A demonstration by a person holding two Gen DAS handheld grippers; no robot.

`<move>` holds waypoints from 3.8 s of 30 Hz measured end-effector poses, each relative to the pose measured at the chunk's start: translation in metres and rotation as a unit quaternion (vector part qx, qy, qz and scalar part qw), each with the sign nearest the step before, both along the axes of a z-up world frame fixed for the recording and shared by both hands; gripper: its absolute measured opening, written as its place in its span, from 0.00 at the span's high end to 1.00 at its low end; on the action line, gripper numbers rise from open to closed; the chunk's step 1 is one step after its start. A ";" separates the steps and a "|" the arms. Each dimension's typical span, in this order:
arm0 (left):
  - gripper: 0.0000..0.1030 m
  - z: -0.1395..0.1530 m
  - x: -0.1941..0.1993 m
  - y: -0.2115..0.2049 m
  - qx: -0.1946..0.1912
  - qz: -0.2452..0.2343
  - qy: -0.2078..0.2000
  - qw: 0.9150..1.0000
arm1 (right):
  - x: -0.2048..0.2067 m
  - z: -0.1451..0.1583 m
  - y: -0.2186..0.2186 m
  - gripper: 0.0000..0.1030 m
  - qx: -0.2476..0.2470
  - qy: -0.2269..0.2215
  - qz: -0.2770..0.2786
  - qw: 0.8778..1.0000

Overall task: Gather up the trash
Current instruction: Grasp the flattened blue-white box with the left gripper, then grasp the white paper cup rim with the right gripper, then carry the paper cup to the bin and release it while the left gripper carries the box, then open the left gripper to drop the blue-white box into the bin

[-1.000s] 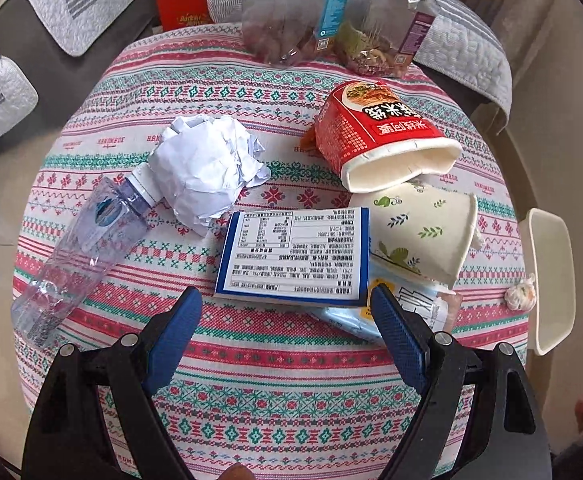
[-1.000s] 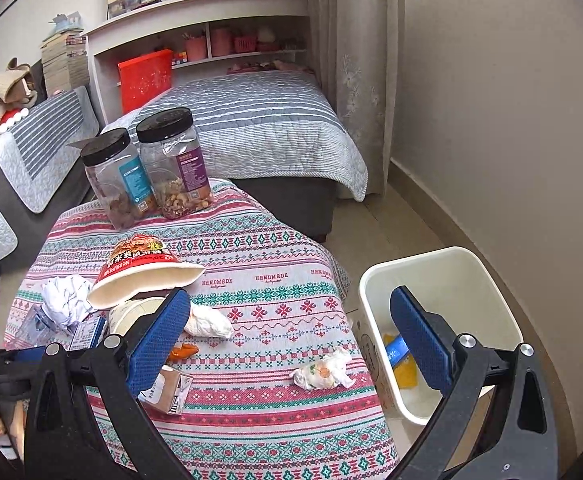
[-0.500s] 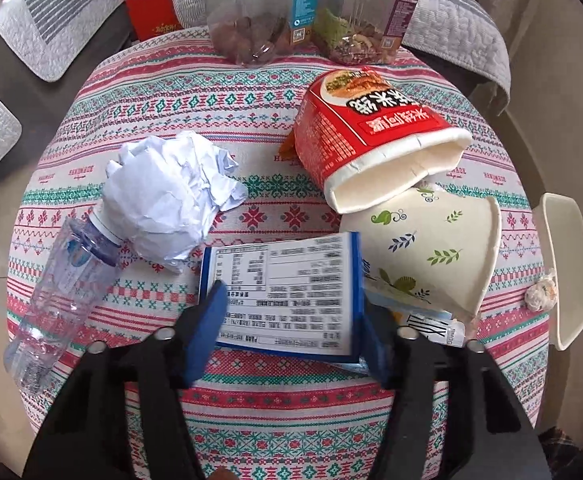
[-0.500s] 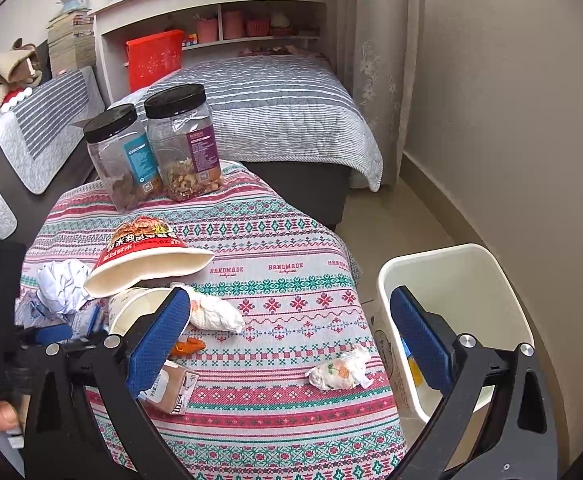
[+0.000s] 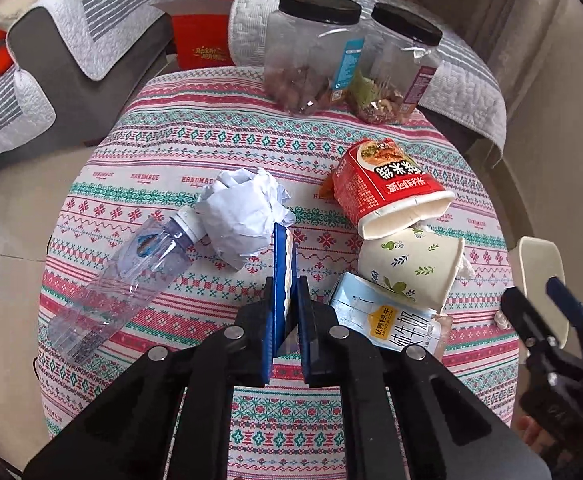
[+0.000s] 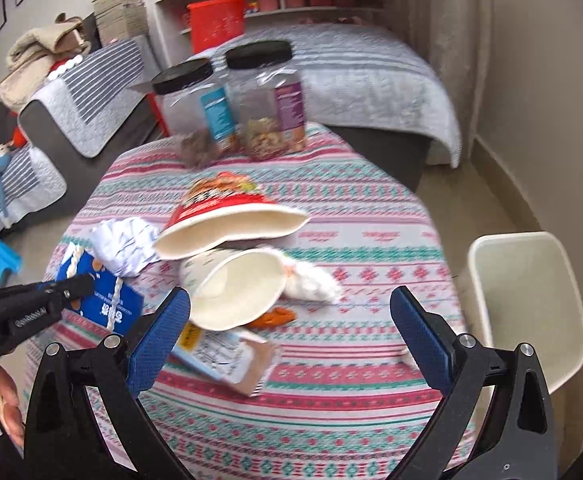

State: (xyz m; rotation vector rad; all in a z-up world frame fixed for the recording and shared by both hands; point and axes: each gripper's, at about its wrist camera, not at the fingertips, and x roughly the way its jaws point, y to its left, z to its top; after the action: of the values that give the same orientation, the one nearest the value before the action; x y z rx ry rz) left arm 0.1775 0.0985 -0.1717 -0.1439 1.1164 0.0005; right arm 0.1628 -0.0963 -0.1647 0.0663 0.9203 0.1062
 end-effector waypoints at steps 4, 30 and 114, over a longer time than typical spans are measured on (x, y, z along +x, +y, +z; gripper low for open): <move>0.91 0.011 -0.009 0.006 -0.004 0.003 -0.011 1.000 | 0.011 -0.012 0.020 0.08 0.020 0.018 0.020 0.999; 0.90 0.058 -0.028 -0.002 -0.017 0.008 -0.102 0.995 | -0.009 0.032 0.021 0.99 0.072 -0.043 0.083 0.993; 0.60 0.050 -0.052 -0.367 -0.085 -0.242 -0.178 0.950 | -0.140 0.068 -0.337 0.07 -0.113 -0.173 -0.323 0.923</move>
State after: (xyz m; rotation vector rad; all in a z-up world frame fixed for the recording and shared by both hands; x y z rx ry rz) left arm 0.1256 -0.2688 -0.1217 -0.0177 0.7653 -0.5434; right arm 0.0225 -0.4333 -0.0970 0.1291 0.5154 -0.5887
